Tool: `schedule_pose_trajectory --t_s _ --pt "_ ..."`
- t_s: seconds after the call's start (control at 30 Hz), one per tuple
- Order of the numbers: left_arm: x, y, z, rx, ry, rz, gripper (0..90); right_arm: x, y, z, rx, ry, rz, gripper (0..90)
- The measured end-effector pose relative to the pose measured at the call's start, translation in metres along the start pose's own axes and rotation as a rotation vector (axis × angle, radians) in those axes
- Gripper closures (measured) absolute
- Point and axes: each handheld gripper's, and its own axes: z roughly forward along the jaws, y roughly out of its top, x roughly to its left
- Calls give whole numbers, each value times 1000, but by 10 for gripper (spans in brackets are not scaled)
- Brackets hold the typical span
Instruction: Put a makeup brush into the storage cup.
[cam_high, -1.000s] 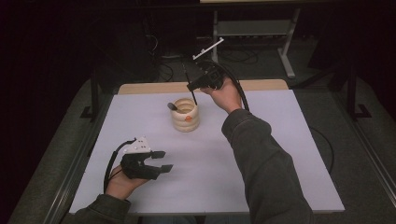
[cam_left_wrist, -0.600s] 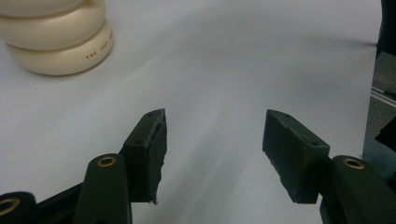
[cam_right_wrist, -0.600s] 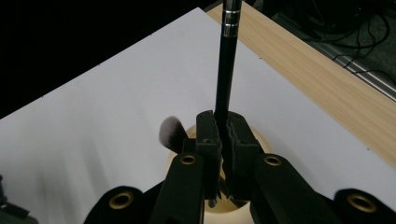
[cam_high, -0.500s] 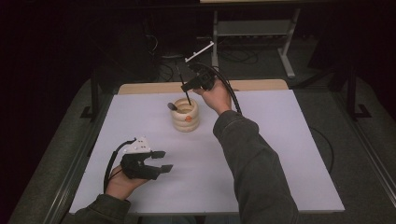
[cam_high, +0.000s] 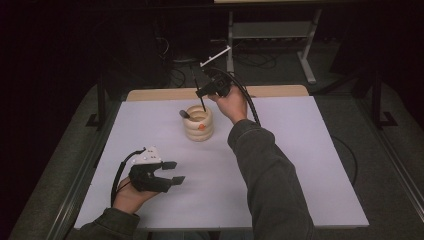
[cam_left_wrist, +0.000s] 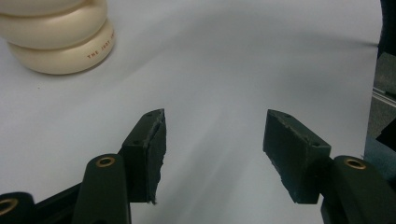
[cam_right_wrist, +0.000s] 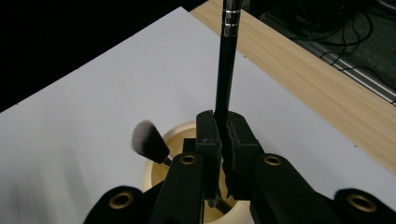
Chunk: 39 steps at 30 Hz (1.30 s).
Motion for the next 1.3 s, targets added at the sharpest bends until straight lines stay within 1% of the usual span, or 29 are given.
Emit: schedule_pose_trajectory --t_s 0.03,0.23,0.3,0.4,0.43,0.47,0.53,0.6,0.63,0.8,0.87,1.0,1.03,1.17,1.23,1.3 --pt "0 0 0 0 0 -3 392 0 0 1 -2 5 7 847" --pt "0 0 1 1 -5 -8 390 0 -2 7 -5 -3 4 847" --pt "0 0 0 -5 -12 -15 389 0 -2 9 -8 6 9 847" --pt "-1 0 -1 -11 -12 -20 389 0 -2 12 -8 3 4 847" --pt "0 0 -1 -10 -13 -21 389 0 -2 13 -5 5 11 847" --pt "0 0 -1 -12 -11 -13 389 0 -3 15 -7 4 9 847" --pt "0 0 -1 -9 -11 -11 389 0 -4 17 -5 5 8 847" --pt "0 0 0 -9 -12 -15 388 -1 -5 19 -3 -4 0 847" --pt "0 0 0 -9 -12 -16 388 0 -5 19 -3 5 14 847" --pt "0 0 0 -10 -11 -16 387 2 -5 23 -6 -5 4 846" --pt "0 0 0 -10 -12 -16 386 1 -6 23 -17 -3 8 847" --pt "0 0 0 -11 -11 -16 384 2 -8 26 -14 -7 13 847" --pt "0 0 0 -12 -12 -17 384 1 -8 26 -13 -13 -1 847" --pt "1 0 0 -14 -9 -17 384 2 -9 27 -16 -20 5 846" --pt "1 -1 -1 -15 -9 -23 384 0 -11 28 -16 -22 -8 847" --pt "1 0 0 -14 -9 -17 384 1 -12 29 -11 -22 10 847"
